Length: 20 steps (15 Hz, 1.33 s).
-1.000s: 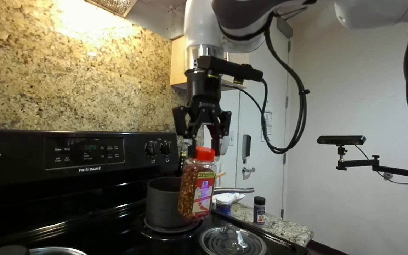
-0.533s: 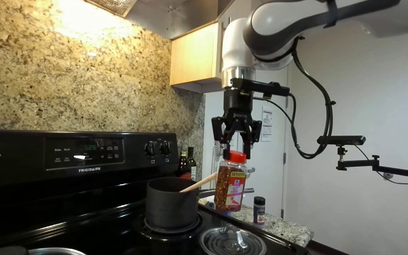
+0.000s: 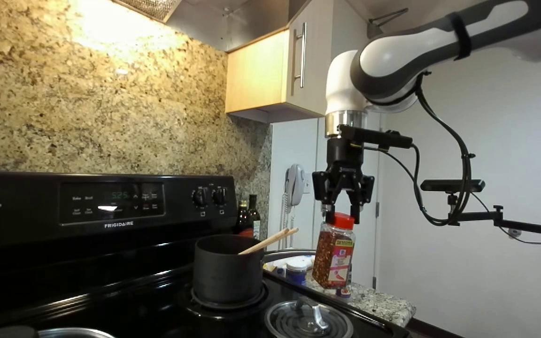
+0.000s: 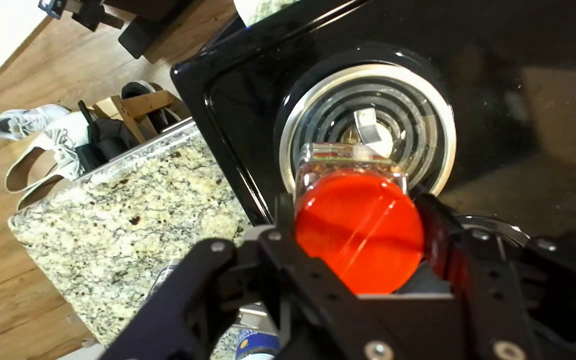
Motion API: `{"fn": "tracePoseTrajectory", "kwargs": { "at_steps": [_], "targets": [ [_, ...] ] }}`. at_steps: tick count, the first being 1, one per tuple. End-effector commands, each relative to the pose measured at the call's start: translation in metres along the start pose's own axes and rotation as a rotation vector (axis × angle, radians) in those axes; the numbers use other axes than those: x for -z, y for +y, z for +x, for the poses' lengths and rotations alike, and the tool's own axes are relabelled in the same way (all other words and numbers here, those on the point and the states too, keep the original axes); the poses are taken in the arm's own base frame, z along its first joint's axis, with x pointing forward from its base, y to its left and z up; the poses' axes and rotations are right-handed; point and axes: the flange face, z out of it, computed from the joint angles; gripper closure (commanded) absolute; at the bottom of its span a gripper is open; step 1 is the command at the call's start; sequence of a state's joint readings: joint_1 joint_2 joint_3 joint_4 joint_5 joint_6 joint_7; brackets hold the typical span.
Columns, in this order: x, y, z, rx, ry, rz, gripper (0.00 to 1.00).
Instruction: Move the bottle of spices to the countertop then remove the lid from the pot.
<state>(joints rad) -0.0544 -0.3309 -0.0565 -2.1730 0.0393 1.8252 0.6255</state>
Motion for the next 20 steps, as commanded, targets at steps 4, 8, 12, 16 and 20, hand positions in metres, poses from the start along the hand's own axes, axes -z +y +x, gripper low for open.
{"fn": "tracePoseTrajectory", "kwargs": {
  "at_steps": [4, 8, 12, 16, 20],
  "targets": [
    [0.004, -0.006, 0.002, 0.0, 0.029, -0.061, 0.64],
    [0.011, 0.017, 0.024, 0.008, 0.087, -0.193, 0.64],
    [0.004, 0.047, 0.048, 0.015, 0.034, -0.202, 0.64],
    [-0.023, 0.076, 0.073, 0.124, -0.026, -0.196, 0.64],
    [-0.05, 0.099, 0.096, 0.197, -0.072, -0.208, 0.64]
  ]
}}
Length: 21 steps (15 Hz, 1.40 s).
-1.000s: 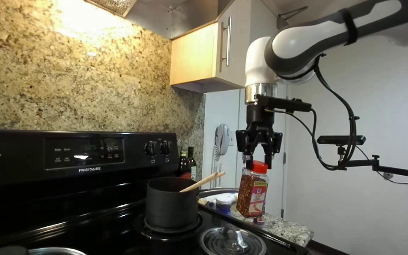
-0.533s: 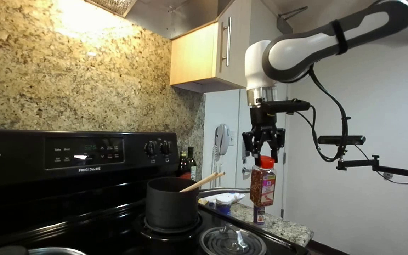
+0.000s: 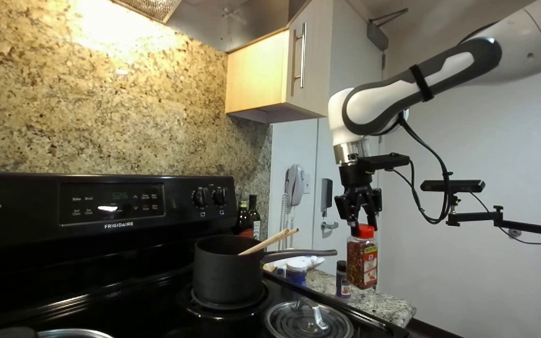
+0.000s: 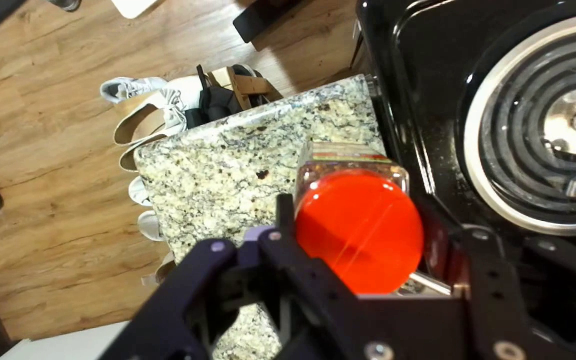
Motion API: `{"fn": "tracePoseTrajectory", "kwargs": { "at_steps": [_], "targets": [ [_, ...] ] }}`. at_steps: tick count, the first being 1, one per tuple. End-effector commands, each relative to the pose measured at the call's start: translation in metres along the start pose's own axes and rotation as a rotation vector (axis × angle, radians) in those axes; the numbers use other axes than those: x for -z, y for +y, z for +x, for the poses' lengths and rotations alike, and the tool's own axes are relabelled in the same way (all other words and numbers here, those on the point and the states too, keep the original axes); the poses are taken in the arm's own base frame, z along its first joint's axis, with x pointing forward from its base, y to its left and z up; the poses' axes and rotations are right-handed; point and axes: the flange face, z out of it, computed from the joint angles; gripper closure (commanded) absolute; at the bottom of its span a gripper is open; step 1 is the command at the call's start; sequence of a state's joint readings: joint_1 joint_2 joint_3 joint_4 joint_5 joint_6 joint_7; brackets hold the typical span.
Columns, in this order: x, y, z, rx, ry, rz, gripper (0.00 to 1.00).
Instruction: Move the bottle of spices to the countertop then remove the lid from the pot.
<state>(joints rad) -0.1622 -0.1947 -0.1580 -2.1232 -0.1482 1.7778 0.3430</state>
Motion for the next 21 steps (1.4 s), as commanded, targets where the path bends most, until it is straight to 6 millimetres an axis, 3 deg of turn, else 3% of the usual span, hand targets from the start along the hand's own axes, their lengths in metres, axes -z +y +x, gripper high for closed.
{"fn": "tracePoseTrajectory", "kwargs": {
  "at_steps": [1, 7, 15, 21],
  "targets": [
    [-0.021, 0.013, 0.018, 0.103, -0.017, -0.015, 0.64],
    [-0.056, 0.008, 0.036, 0.27, -0.044, -0.035, 0.64],
    [-0.095, 0.006, 0.048, 0.254, -0.049, 0.003, 0.64],
    [-0.099, 0.032, 0.051, 0.229, -0.001, 0.022, 0.64]
  ]
}}
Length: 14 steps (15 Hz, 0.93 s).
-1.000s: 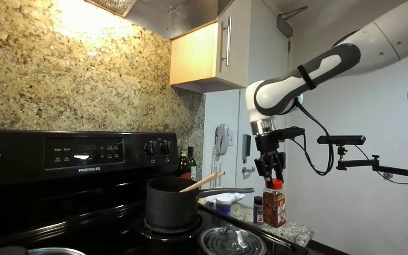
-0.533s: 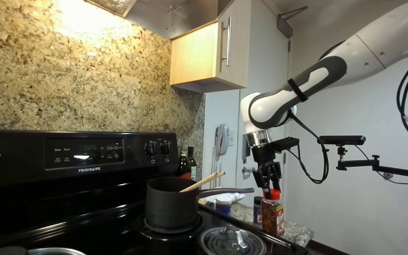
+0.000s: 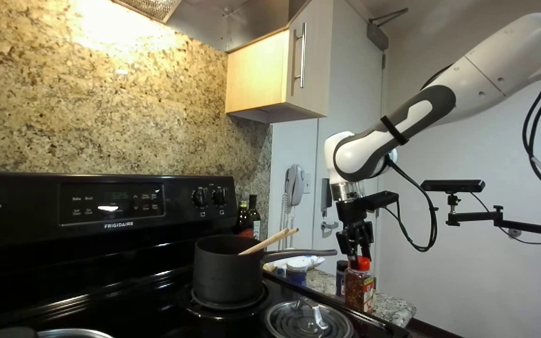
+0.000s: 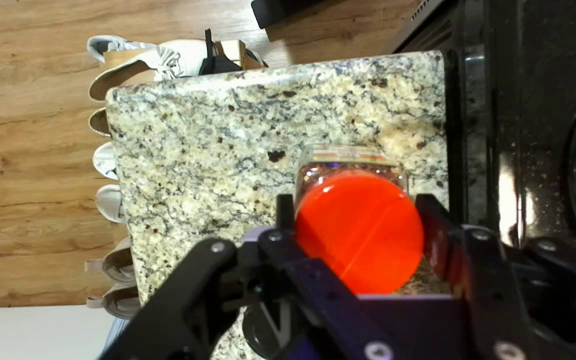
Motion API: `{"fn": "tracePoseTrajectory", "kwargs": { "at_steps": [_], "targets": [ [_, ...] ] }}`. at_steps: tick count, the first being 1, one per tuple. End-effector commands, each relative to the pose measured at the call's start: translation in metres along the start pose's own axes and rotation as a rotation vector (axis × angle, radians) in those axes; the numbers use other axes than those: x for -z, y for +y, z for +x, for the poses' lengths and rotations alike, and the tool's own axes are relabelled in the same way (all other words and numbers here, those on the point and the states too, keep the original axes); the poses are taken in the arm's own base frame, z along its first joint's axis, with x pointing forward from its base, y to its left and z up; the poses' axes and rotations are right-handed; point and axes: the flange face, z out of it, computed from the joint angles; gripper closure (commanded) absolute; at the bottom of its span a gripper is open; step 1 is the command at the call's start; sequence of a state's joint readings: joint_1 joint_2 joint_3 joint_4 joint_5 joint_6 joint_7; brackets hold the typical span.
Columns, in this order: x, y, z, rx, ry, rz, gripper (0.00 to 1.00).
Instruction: Move the bottle of spices to the countertop then remove the lid from the pot.
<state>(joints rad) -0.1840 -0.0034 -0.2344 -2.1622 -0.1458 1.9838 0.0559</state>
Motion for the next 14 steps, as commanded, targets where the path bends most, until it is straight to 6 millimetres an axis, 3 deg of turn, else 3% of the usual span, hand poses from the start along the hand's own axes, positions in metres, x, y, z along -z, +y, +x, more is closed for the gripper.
{"fn": "tracePoseTrajectory", "kwargs": {
  "at_steps": [1, 4, 6, 10, 14],
  "targets": [
    [-0.003, 0.016, -0.005, 0.014, 0.041, 0.026, 0.64],
    [-0.004, 0.017, -0.004, 0.03, 0.055, 0.035, 0.64],
    [-0.004, 0.017, -0.004, 0.013, 0.055, 0.042, 0.14],
    [0.009, 0.016, -0.006, -0.036, 0.076, 0.094, 0.01],
    [0.052, 0.02, -0.02, -0.113, 0.155, 0.135, 0.0]
  ]
}}
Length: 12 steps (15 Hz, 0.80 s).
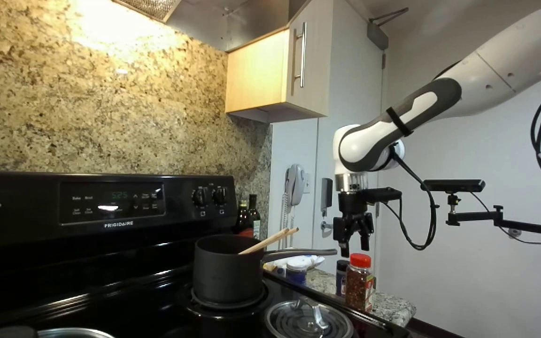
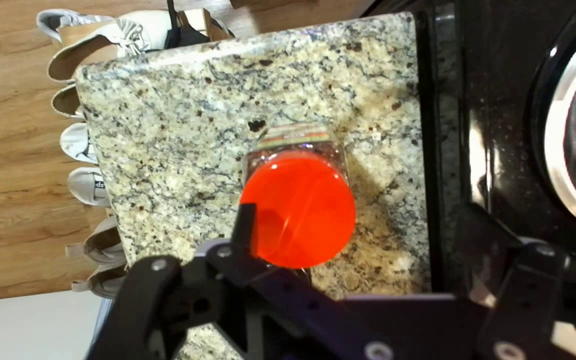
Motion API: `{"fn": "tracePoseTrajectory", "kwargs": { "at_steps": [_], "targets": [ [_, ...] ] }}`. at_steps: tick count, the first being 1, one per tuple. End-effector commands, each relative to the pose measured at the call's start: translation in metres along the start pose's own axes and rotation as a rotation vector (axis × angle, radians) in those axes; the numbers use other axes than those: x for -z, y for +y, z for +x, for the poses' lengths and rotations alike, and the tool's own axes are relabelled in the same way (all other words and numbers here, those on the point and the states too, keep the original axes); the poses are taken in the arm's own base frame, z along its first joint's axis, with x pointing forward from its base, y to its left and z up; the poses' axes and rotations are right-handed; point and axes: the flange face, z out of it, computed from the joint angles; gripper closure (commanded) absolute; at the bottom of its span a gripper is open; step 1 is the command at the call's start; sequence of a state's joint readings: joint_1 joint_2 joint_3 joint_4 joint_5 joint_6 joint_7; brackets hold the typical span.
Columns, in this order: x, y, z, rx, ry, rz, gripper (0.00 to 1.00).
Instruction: Move the bottle of spices to the countertop then remove the lid from the pot.
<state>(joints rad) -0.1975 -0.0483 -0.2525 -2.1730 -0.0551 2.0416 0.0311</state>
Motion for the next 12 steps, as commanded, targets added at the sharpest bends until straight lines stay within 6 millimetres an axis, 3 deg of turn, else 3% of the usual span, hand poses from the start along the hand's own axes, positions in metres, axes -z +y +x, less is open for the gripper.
{"fn": "tracePoseTrajectory", "kwargs": {
  "at_steps": [1, 4, 6, 8, 12],
  "targets": [
    [0.047, 0.007, -0.017, -0.086, 0.102, 0.027, 0.0],
    [0.092, 0.016, -0.03, -0.205, 0.151, 0.014, 0.0],
    [0.118, 0.001, -0.044, -0.267, 0.154, 0.033, 0.0],
    [0.141, -0.032, -0.057, -0.313, 0.149, 0.039, 0.0],
    [0.177, -0.129, -0.08, -0.287, 0.172, 0.019, 0.0]
  ]
}}
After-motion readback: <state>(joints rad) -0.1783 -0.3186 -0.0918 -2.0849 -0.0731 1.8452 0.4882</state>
